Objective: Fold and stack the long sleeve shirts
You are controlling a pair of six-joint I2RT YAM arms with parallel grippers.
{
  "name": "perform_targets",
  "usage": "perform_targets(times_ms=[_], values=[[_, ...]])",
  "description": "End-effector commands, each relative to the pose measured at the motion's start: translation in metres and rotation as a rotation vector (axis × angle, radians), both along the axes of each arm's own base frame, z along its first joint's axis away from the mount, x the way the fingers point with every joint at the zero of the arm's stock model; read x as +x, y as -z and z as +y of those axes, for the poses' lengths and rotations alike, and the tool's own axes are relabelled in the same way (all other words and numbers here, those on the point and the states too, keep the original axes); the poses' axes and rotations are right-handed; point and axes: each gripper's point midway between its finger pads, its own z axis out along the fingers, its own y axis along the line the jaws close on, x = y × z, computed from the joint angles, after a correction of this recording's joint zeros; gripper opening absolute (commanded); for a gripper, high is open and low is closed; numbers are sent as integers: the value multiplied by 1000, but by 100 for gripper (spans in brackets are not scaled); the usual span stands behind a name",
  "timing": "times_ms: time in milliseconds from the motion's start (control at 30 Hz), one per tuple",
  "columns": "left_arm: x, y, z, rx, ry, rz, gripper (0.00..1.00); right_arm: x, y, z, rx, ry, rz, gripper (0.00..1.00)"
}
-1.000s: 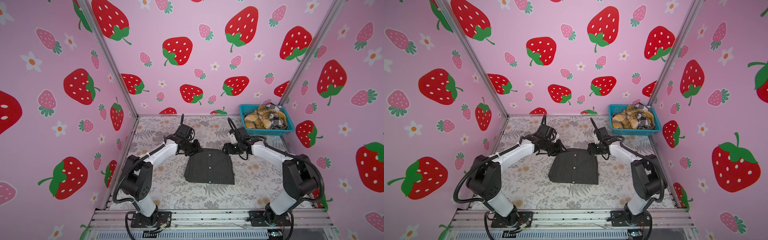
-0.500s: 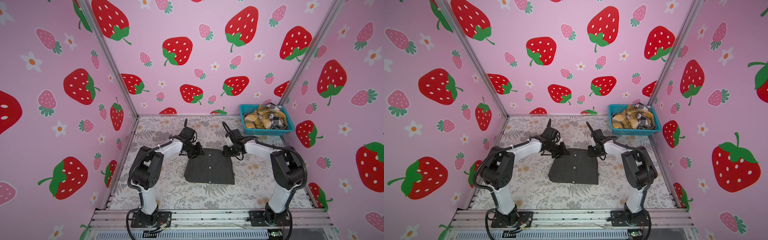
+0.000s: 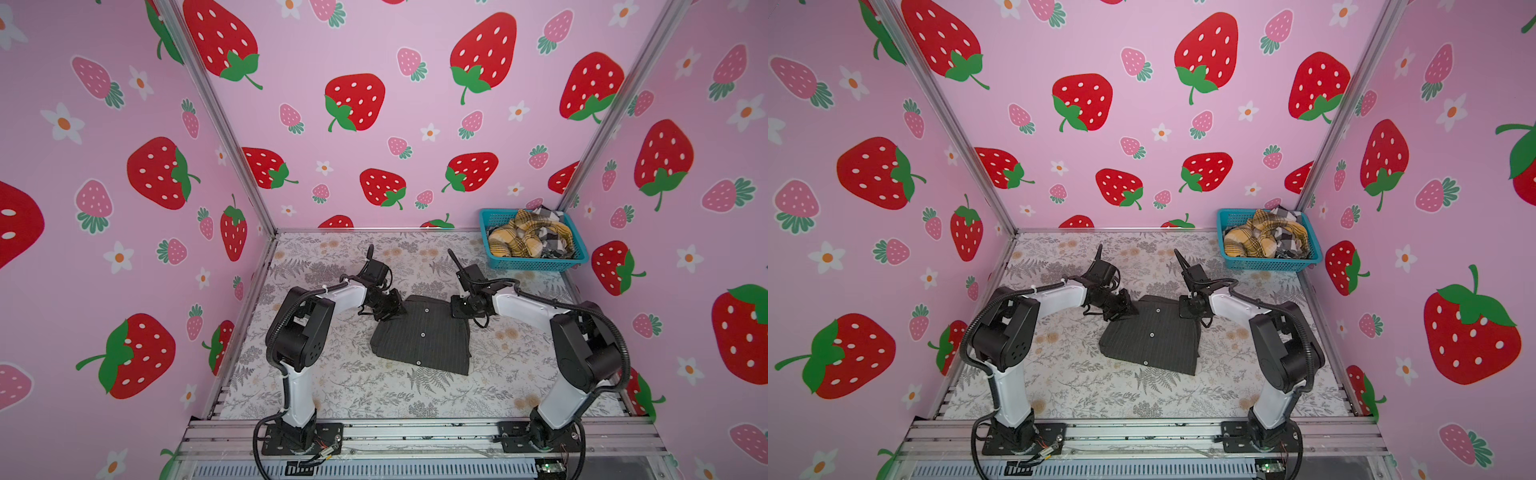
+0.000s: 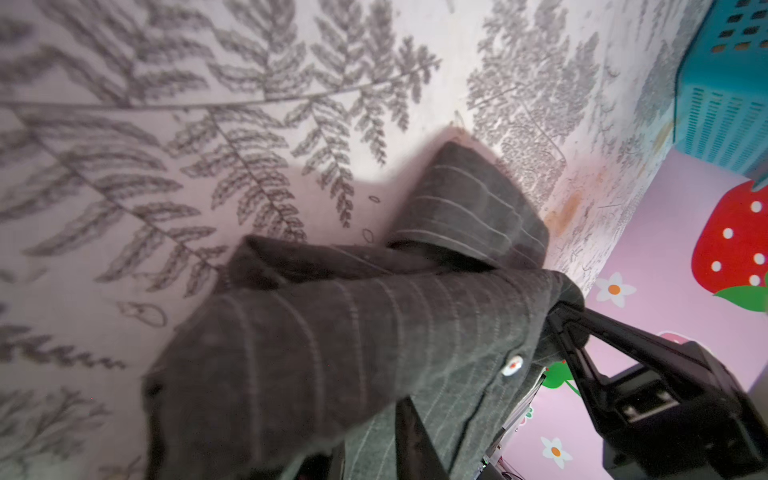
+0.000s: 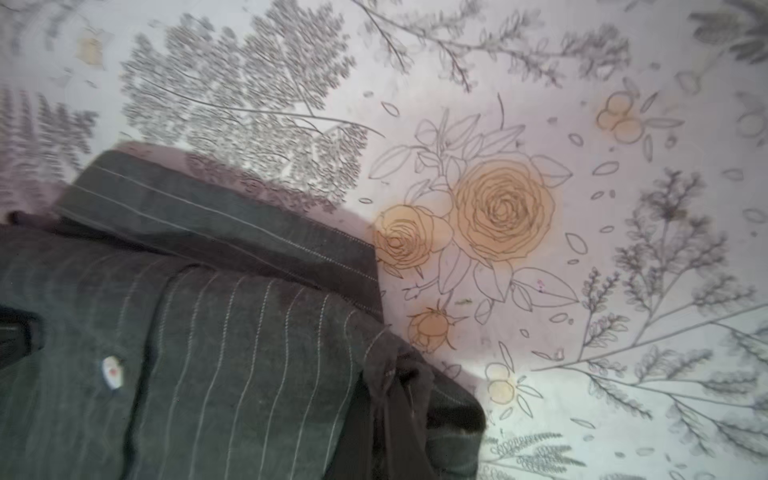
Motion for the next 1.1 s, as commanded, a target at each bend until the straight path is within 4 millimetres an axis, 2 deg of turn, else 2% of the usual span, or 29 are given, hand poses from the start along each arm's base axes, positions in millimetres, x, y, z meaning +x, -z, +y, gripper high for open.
perform_targets(times_ms=[0,67,133,267,333,400,467,533,567,633,767,900,933,967,1067], values=[[-2,-3,-1,-20,-9,2,26,1,18,-9,-54,34,22,22],[-1,-17,-1,-32,-4,-28,28,4,14,-10,-61,37,11,39],[4,-38,-1,-37,2,-78,29,8,3,-12,-72,43,-18,48],[16,-96,4,-36,14,-244,30,11,-28,-23,-139,51,-81,57],[22,-130,12,-26,7,-351,31,11,-49,-21,-158,32,-135,61],[25,-161,24,6,-11,-474,31,8,-71,-14,-164,5,-189,63],[25,-193,44,72,-45,-624,29,4,-91,-3,-139,-24,-230,58],[22,-209,63,126,-94,-726,28,-2,-103,11,-93,-55,-246,52],[20,-212,75,151,-128,-754,31,-5,-108,18,-67,-71,-250,47],[16,-207,97,150,-201,-718,40,-12,-110,31,-15,-103,-243,44],[0,-176,124,1,-257,-493,43,-23,-97,46,16,-141,-215,40],[-29,-138,128,-34,-212,-366,51,-30,-67,41,-14,-116,-148,36],[-38,-127,128,-21,-196,-339,54,-31,-57,37,-30,-102,-128,36],[-45,-116,128,-14,-188,-309,62,-34,-45,34,-38,-96,-98,35],[-62,-88,121,-25,-171,-238,68,-42,-11,25,-61,-78,-11,33]])
